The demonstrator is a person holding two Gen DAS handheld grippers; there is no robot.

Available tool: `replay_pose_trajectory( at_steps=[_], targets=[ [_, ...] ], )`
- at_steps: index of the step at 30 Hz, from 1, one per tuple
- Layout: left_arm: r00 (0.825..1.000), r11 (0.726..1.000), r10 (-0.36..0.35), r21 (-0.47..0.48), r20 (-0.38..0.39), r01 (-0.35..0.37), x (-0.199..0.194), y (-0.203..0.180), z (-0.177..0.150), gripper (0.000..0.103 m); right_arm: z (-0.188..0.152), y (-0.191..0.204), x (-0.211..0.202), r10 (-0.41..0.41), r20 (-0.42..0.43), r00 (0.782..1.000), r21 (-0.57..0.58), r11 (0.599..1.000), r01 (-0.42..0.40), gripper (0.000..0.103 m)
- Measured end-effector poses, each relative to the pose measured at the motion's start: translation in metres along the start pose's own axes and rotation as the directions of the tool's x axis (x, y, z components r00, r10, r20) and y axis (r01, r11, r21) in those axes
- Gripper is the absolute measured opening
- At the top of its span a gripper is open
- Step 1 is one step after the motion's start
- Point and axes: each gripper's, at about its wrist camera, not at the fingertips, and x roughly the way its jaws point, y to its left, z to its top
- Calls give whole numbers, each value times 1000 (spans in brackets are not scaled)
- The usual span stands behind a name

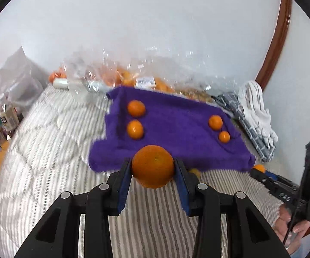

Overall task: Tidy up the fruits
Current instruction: 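Carry both held fruits over the purple towel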

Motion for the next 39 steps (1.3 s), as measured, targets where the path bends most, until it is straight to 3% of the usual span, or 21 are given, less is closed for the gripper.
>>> replay_pose_trajectory(
  at_steps=[8,16,25,32,39],
  targets=[
    [997,1000,22,-20,71,-21,1,4,42,37,59,6,-25,-55,100,993,-62,996,61,43],
    [997,998,28,-63,71,-24,43,6,63,37,97,7,12,-48,107,993,-45,998,53,43],
    [999,997,30,-67,-13,-31,87,13,42,37,72,6,86,-71,-36,997,-73,995,68,43],
    [997,998,44,-49,-57,-47,100,8,32,37,64,2,103,-90,-79,993,-79,993,84,43],
    [993,996,81,-25,-84,-83,109,6,26,37,58,9,111,-153,-63,986,-143,979,143,43]
  ],
)
